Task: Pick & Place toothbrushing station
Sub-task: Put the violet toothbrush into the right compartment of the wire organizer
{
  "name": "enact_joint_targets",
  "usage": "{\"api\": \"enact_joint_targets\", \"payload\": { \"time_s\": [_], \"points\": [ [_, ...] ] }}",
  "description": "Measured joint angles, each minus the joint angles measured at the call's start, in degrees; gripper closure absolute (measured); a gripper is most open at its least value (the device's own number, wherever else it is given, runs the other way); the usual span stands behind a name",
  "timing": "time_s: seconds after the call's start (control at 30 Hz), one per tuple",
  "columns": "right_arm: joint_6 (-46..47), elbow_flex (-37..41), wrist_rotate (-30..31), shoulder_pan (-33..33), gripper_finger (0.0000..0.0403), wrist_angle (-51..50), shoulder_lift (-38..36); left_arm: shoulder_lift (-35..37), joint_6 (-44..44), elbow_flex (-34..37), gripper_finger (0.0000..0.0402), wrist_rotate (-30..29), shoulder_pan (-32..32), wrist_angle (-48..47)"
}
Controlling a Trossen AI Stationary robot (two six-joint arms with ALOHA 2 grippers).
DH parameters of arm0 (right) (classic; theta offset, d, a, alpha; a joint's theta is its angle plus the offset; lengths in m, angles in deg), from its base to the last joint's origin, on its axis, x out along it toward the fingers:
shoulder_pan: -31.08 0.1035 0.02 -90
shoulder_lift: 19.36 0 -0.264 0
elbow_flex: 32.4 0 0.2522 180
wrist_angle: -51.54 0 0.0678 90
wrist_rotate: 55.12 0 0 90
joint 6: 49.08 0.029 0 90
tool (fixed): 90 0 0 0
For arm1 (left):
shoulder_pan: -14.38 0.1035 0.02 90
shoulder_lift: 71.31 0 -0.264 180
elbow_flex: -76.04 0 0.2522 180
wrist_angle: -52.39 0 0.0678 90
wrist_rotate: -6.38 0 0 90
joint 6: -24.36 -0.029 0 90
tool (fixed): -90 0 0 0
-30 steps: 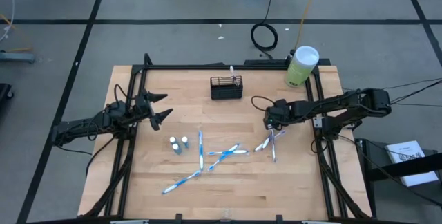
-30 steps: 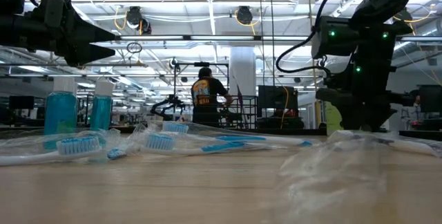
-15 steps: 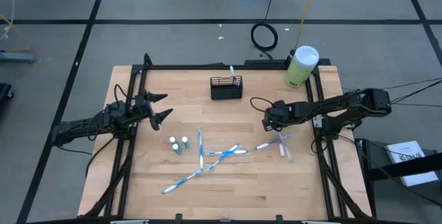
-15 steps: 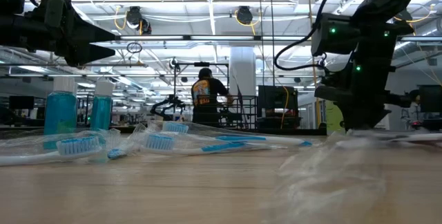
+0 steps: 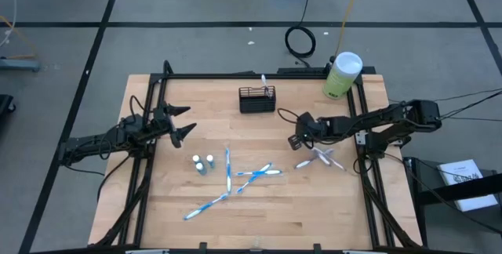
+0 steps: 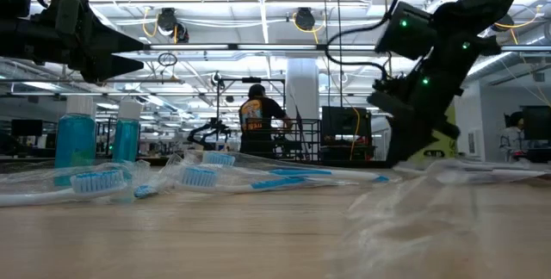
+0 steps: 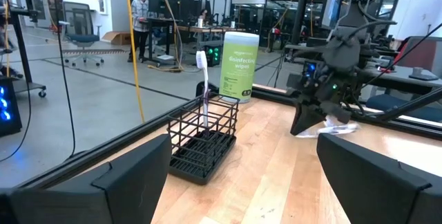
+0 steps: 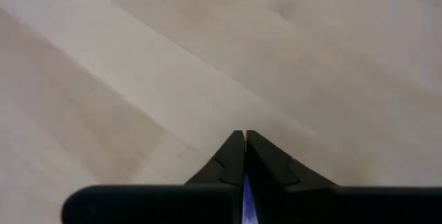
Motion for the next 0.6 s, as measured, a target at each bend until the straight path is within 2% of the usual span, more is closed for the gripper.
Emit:
{"api": "enact_joint_targets", "payload": {
  "time_s": [0.23, 0.6],
  "points": [
    [-10.32, -0.09, 0.71, -0.17, 0.0402, 12.17, -1.16, 0.00, 0.00, 0.02, 0.0034, 0.00, 0.02, 0.00],
    [-27.41, -0.17, 0.94, -2.17, 0.0402, 31.68, -8.13, -0.02, 0.00, 0.02, 0.0034, 0.13, 0.00, 0.02]
  ]
}}
